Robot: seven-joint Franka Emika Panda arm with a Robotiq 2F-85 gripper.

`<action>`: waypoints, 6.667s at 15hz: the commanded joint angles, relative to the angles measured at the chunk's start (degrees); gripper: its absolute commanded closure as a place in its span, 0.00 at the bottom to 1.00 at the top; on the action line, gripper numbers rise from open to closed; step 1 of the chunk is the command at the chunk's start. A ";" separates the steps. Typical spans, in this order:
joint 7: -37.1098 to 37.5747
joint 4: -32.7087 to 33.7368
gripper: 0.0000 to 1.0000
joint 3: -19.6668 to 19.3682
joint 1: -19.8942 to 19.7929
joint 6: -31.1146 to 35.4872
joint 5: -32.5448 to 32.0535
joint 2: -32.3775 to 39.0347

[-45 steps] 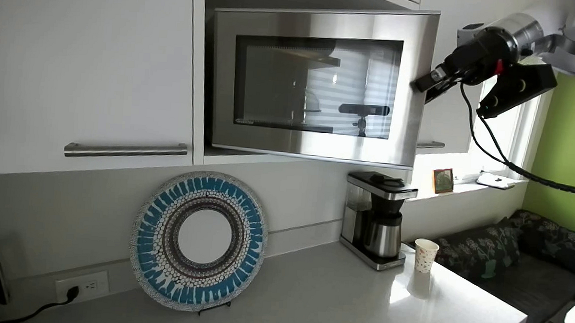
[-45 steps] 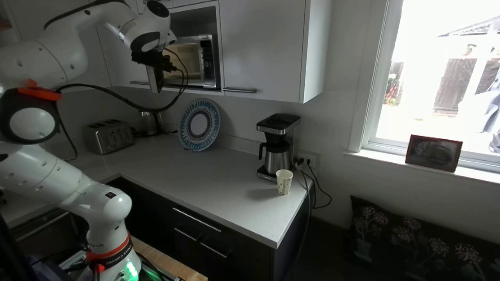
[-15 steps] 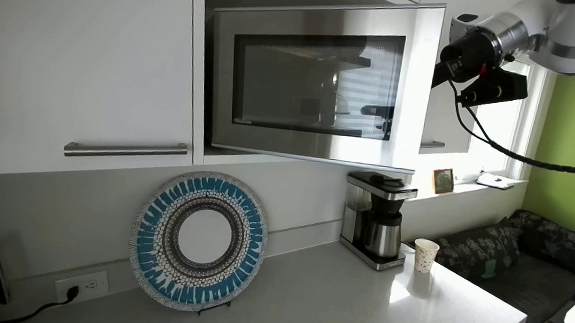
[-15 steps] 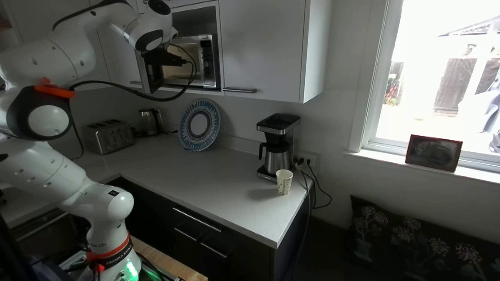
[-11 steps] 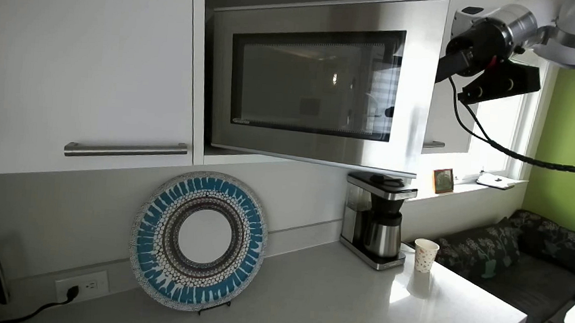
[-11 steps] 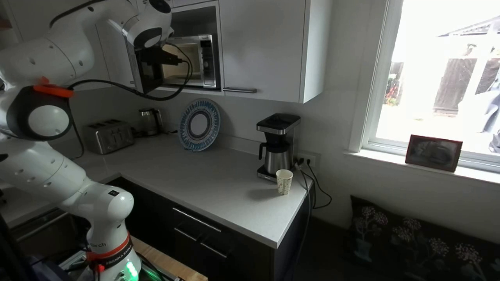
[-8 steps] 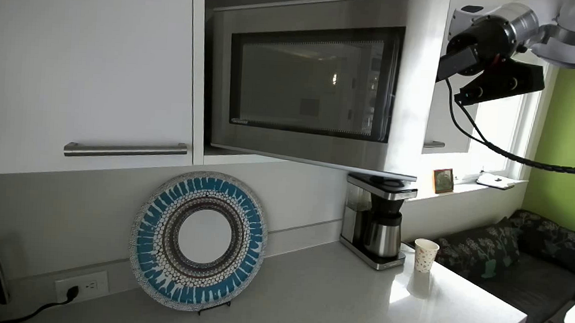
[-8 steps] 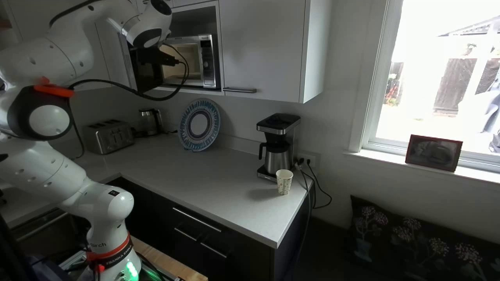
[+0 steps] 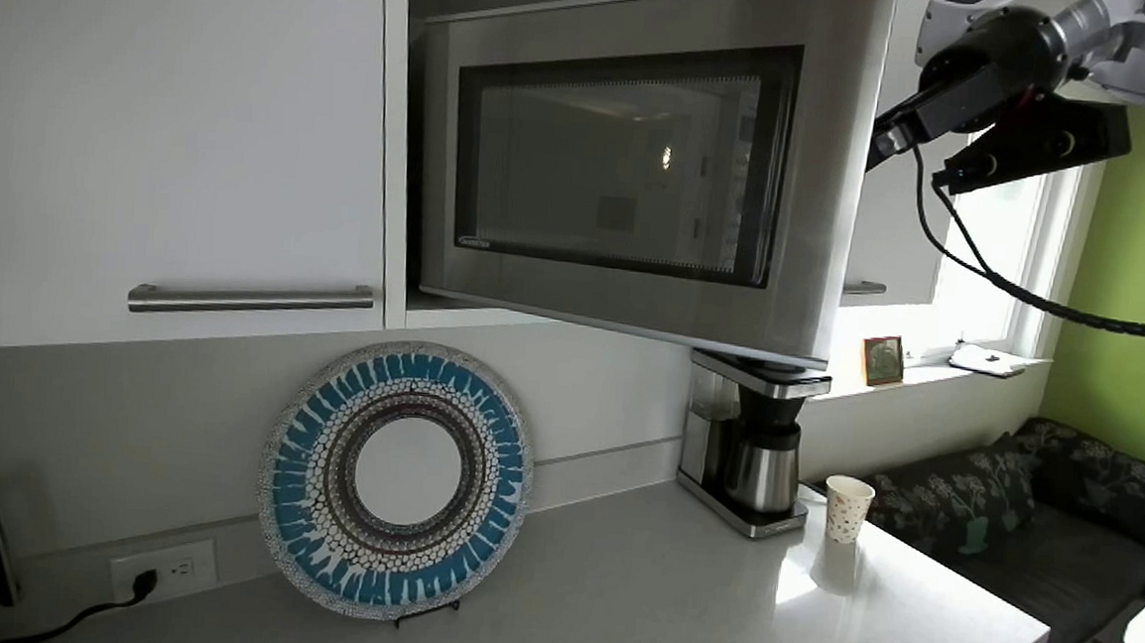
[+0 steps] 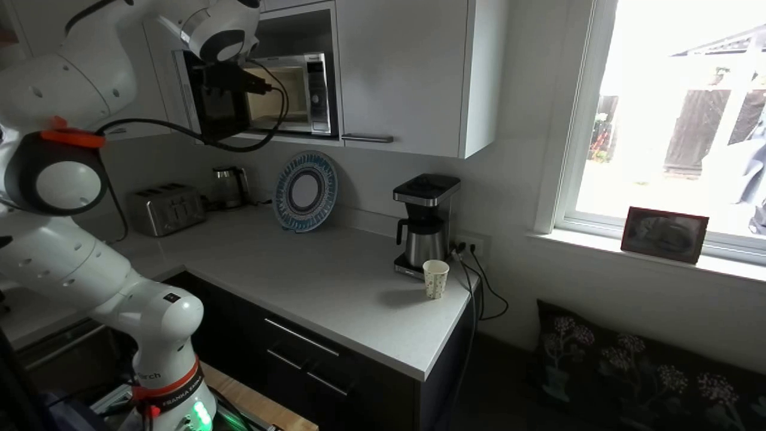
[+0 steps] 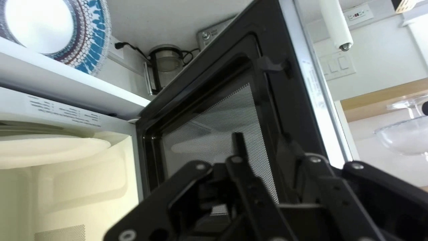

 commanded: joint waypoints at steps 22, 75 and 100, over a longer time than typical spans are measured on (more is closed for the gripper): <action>33.29 -1.57 0.00 1.18 -6.51 13.27 12.86 11.55; 58.71 6.95 0.63 12.91 -2.65 46.16 0.37 27.24; 67.03 7.79 0.69 13.78 -1.56 44.56 -6.82 27.49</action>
